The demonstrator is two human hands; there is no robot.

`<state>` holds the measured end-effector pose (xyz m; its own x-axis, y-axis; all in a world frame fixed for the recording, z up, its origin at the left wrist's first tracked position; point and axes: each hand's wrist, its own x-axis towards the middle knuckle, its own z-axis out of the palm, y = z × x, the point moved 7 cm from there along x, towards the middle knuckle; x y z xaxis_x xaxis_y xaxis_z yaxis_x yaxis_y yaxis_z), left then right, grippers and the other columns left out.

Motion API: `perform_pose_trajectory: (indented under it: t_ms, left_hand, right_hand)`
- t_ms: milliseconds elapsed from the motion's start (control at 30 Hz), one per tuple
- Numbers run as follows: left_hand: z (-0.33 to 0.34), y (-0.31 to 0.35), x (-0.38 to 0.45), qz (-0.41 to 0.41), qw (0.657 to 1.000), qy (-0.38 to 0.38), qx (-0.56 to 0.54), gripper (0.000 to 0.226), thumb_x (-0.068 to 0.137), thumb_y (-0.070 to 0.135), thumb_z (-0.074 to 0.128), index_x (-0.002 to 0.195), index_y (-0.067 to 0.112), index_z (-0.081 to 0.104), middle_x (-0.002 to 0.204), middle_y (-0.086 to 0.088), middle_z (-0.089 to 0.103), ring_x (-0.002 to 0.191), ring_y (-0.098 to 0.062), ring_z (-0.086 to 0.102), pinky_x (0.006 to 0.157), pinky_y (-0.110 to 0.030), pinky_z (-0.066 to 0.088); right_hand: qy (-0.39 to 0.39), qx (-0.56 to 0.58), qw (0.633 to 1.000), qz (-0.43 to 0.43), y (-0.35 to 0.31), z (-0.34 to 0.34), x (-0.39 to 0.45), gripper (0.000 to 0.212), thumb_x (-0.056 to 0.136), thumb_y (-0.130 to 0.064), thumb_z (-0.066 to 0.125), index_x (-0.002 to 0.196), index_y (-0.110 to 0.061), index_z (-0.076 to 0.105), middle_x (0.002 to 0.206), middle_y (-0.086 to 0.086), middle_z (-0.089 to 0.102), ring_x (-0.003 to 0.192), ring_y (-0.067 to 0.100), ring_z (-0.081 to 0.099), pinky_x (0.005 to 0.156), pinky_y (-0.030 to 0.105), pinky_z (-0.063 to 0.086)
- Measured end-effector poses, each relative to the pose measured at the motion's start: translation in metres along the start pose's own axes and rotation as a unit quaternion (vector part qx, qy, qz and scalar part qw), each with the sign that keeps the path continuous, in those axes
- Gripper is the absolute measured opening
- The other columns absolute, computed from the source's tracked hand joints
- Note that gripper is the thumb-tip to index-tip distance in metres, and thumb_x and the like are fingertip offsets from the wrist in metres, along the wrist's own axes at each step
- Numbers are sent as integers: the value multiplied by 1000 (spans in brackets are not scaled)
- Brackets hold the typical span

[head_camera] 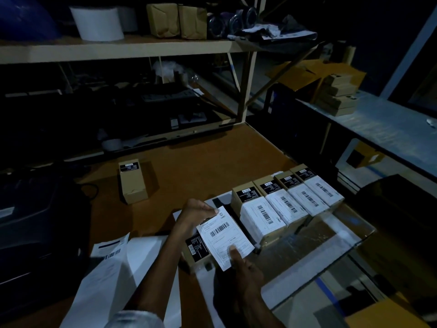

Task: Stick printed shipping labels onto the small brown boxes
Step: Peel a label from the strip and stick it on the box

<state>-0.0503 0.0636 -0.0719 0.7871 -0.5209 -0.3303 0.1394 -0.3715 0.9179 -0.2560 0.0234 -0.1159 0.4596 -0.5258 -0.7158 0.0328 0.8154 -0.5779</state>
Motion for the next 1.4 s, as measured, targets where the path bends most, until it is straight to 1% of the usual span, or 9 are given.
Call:
perform_pose_trajectory:
  t_ms: [67, 267, 400, 567, 700, 867, 1000, 1133, 1400]
  left_hand:
    - [1, 3, -2, 3, 1000, -4, -2, 20, 82, 7, 80, 95, -7, 73, 69, 1, 71, 58, -1, 68, 51, -12, 50]
    - [4, 7, 0, 19, 1000, -2, 9, 12, 82, 5, 79, 88, -4, 74, 59, 11, 68, 51, 5, 64, 47, -9, 46]
    - [4, 3, 4, 26, 999, -14, 20, 9, 81, 6, 80, 83, -1, 75, 59, 10, 69, 55, 0, 66, 53, -15, 51]
    - [3, -1, 4, 31, 999, -13, 18, 8, 79, 6, 82, 80, 2, 75, 64, 4, 72, 60, -5, 69, 55, -15, 52]
    - [3, -2, 6, 34, 999, -10, 15, 10, 78, 6, 83, 82, 0, 76, 69, 0, 73, 62, -8, 70, 56, -17, 53]
    - [5, -3, 8, 35, 999, -9, 21, 13, 78, 5, 82, 85, -3, 76, 68, 2, 71, 62, -5, 69, 59, -17, 52]
    - [4, -3, 9, 45, 999, -5, 25, 11, 77, 8, 84, 82, 0, 77, 71, 0, 73, 67, -8, 70, 63, -20, 53]
    - [6, -1, 8, 62, 997, -11, 32, 7, 76, 9, 85, 75, 8, 78, 71, 2, 73, 69, -10, 71, 66, -22, 54]
    - [7, -5, 7, 54, 998, -4, 26, 7, 77, 9, 84, 77, 7, 78, 74, -1, 74, 70, -11, 71, 66, -24, 51]
  right_hand:
    - [-10, 12, 999, -35, 1, -3, -8, 16, 84, -4, 77, 92, 5, 68, 97, 26, 74, 89, 43, 73, 90, 57, 55]
    - [-16, 54, 996, -62, 4, 1, -10, 13, 86, -2, 75, 94, 5, 68, 96, 27, 74, 91, 45, 72, 94, 64, 51]
    - [-11, 41, 998, -51, 5, 3, -21, 26, 81, -3, 79, 101, 8, 66, 100, 29, 73, 97, 48, 70, 95, 67, 50]
    - [-9, 31, 999, -42, 4, 0, -20, 24, 83, -3, 77, 100, 9, 66, 98, 29, 73, 96, 48, 70, 92, 59, 54]
    - [-5, 38, 999, -38, 5, 2, -23, 16, 86, -1, 74, 96, 9, 66, 97, 30, 73, 94, 49, 70, 94, 64, 51]
    - [3, 34, 998, -51, -1, -1, -23, 12, 88, 1, 71, 93, 11, 65, 92, 29, 73, 76, 39, 73, 68, 42, 62]
    - [-4, 41, 998, -50, 1, 0, -23, 22, 89, -2, 72, 104, 12, 64, 99, 30, 73, 89, 44, 72, 81, 49, 59]
    - [8, 29, 998, -55, 0, -2, -23, 22, 91, -2, 70, 105, 12, 61, 102, 33, 70, 69, 32, 72, 57, 34, 58]
    - [-8, 2, 999, -53, -6, -3, -27, 22, 93, 0, 67, 107, 15, 61, 96, 29, 71, 59, 25, 71, 47, 27, 56]
